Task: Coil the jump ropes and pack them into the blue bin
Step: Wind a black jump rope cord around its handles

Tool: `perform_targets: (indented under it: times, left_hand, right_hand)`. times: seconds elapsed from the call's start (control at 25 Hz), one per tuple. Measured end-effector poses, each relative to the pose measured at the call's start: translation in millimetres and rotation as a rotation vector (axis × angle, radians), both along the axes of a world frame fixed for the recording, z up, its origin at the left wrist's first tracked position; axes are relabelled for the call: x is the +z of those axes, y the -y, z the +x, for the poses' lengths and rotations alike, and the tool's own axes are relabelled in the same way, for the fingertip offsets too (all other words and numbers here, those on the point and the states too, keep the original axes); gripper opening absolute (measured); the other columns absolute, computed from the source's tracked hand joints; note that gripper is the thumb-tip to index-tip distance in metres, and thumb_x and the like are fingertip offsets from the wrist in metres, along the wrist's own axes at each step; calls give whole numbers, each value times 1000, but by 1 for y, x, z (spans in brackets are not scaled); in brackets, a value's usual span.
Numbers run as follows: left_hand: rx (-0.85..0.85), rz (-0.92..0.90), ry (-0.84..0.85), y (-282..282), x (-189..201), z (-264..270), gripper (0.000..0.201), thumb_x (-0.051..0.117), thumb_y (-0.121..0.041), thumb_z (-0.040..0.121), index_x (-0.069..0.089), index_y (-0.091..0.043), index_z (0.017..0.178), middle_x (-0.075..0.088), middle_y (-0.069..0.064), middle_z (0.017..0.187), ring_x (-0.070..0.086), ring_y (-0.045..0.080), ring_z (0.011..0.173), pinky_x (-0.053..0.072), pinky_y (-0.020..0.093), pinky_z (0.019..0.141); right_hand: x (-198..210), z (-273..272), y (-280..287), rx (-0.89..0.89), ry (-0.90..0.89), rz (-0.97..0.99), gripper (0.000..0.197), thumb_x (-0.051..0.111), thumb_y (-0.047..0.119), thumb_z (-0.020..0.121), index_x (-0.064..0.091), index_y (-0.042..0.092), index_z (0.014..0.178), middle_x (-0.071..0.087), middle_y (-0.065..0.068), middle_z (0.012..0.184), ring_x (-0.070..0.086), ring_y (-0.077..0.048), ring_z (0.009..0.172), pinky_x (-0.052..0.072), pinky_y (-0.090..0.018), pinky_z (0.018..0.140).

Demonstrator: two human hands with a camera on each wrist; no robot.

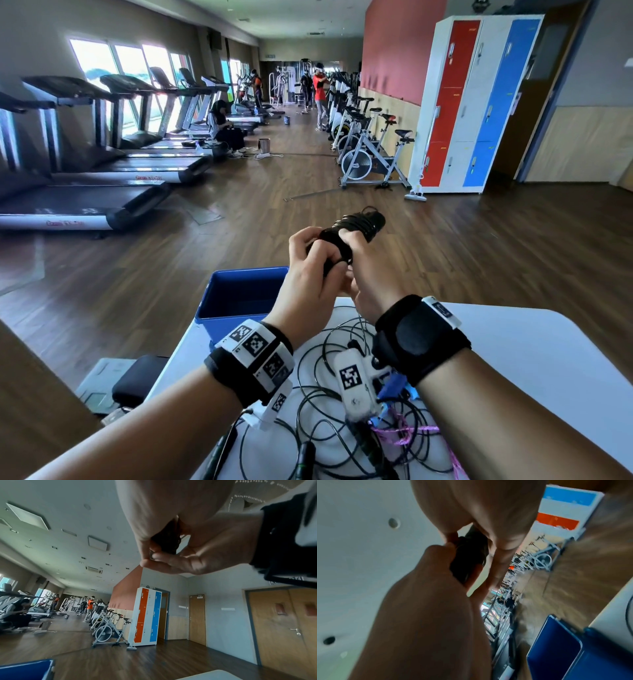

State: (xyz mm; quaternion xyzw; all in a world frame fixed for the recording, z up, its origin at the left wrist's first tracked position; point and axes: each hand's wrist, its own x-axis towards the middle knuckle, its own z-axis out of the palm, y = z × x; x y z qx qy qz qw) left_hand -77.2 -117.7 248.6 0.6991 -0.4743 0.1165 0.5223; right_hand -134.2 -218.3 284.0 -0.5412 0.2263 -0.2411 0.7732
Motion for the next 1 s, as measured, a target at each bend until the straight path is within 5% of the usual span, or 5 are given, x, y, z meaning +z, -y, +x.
perform_targets:
  times: [0.12,0.4,0.64,0.84,1.0]
  left_hand:
    - [-128,25,-66,-1,6,-4,8,63,-17,91,56,-17,86,34,0,141,50,16,115,48,31,96]
    - [-252,139,100,-27,12,4,10,71,-2,85,65,-10,85,30,9,153,47,4,128,38,18,105]
    - [-156,185,228,-26,11,8,12,74,-24,89,68,-26,99,33,2,152,53,25,123,44,42,107]
    - [-35,156,278,-20,10,0,19,76,-34,88,68,-27,104,40,-2,143,46,24,125,44,40,103]
    - [108,88,386,-18,7,-5,11,73,-36,90,71,-26,95,48,1,131,39,24,118,41,39,99]
  right_hand:
    - [4,4,5,-16,35,53,34,69,37,89,70,7,105,73,-18,96,71,-31,82,57,-44,68]
    - [18,-1,27,-23,90,94,18,70,23,94,65,8,102,70,-16,101,70,-31,89,59,-50,81]
    - [20,-6,22,13,78,35,22,70,31,94,66,11,101,70,-16,96,70,-33,83,59,-44,66]
    - [11,-17,16,62,53,16,44,66,37,96,64,-1,118,73,-19,99,70,-32,85,59,-53,80]
    - [9,-22,10,37,96,55,33,63,34,98,65,2,107,72,-15,87,69,-30,80,60,-43,68]
